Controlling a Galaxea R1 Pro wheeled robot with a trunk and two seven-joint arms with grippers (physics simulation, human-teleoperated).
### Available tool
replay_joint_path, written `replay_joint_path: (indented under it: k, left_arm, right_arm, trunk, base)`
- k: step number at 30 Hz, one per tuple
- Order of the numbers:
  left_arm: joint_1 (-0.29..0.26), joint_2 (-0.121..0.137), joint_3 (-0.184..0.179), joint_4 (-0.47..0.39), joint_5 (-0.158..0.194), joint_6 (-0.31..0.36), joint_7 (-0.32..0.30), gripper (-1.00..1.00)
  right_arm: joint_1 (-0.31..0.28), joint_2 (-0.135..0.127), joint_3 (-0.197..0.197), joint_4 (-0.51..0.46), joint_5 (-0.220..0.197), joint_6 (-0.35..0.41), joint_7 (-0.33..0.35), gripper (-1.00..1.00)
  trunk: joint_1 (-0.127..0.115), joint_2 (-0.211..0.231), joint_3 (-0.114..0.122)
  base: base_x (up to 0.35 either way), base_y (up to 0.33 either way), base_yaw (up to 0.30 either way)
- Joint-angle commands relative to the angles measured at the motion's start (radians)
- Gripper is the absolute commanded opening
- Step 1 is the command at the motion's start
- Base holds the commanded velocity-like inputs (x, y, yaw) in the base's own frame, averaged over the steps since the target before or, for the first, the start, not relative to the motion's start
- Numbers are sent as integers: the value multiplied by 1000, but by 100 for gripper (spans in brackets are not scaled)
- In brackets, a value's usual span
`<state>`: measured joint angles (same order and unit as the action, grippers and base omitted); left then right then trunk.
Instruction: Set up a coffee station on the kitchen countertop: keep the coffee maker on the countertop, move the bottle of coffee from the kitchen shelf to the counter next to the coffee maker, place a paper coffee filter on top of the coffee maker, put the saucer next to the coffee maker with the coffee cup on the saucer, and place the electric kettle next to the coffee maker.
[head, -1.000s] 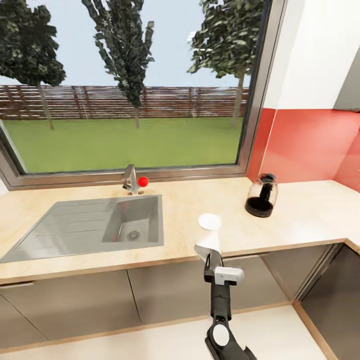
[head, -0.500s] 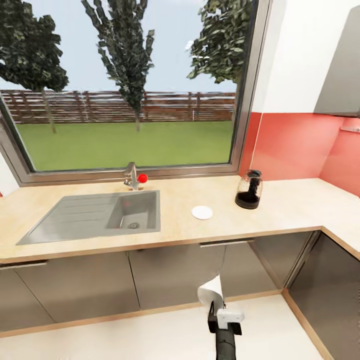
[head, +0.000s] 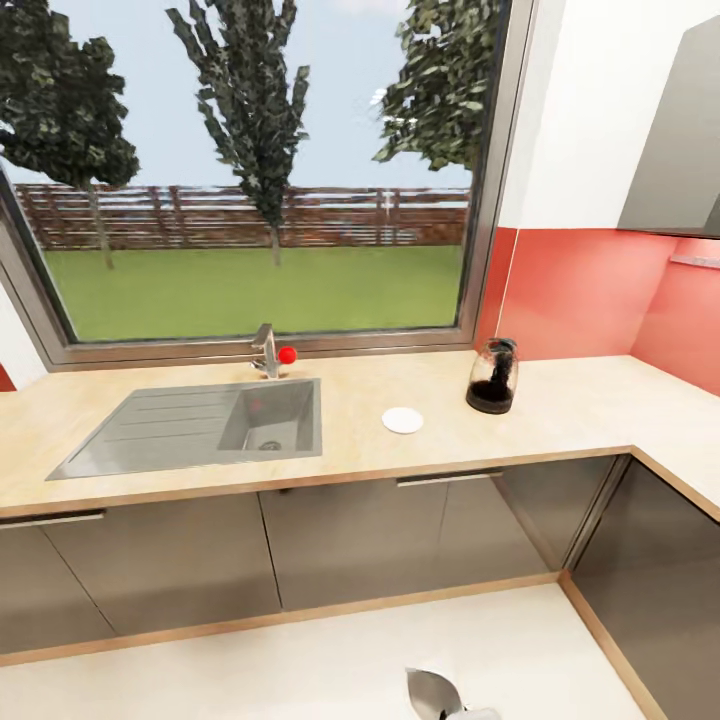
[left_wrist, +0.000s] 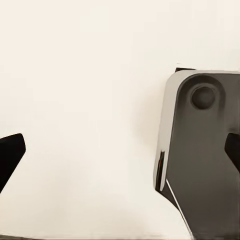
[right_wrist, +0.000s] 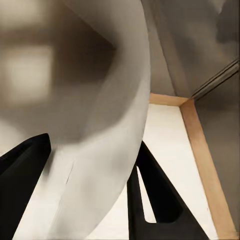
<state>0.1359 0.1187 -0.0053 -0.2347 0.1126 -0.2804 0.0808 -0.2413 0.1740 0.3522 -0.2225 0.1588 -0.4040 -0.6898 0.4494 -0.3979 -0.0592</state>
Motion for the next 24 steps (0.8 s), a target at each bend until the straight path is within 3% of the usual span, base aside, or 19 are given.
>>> replay_joint_path:
  k: [1,2,3,6,7,10,15,18,24]
  left_arm:
    - [0,0,-2,9,9,-1,-1,100]
    - [1,-1,-2,41,8,-1,-3,100]
    - [0,-2,-2,51,7,-1,-5,100]
    - [0,-3,-3,58,7,-1,-6,100]
    - [1,-3,-3,62,7,-1,-7,100]
    - [2,3,-3,124,7,-1,-7,100]
    - [2,0,-1,160,7,-2,-6,100]
    - [2,-7,2,164,7,0,-5,100]
    - [2,-9,7,157,18,-2,-4,100]
  right_arm:
    - [-1,1,-1,5,-12,4,-6,-100]
    - [-1,1,-1,30,-119,25,18,-100]
    - [-1,1,-2,39,-195,48,101,-100]
    - [-1,1,-5,45,-284,115,273,-100]
    - [-1,-11,-5,46,-317,159,349,-100]
    - [-1,-55,-2,48,-352,203,425,-100]
    - [-1,-62,-7,47,-358,208,430,-100]
    - [-1,-63,-64,48,-362,210,430,-100]
    - [-1,-64,-87,49,-363,211,431,-100]
  trunk:
    - [1,-2,-2]
    - [1,-2,-2]
    - [1,-2,-2]
    - [1,-2,-2]
    - [1,-2,-2]
    - [1,-2,-2]
    - [1,-2,-2]
    - [1,-2,-2]
    - [1,-2,-2]
  base:
    - [0,0,0]
    - [0,0,0]
    - [0,0,0]
    - [0,0,0]
    - [0,0,0]
    - [0,0,0]
    - [0,0,0]
    - [0,0,-39]
    - [0,0,-30]
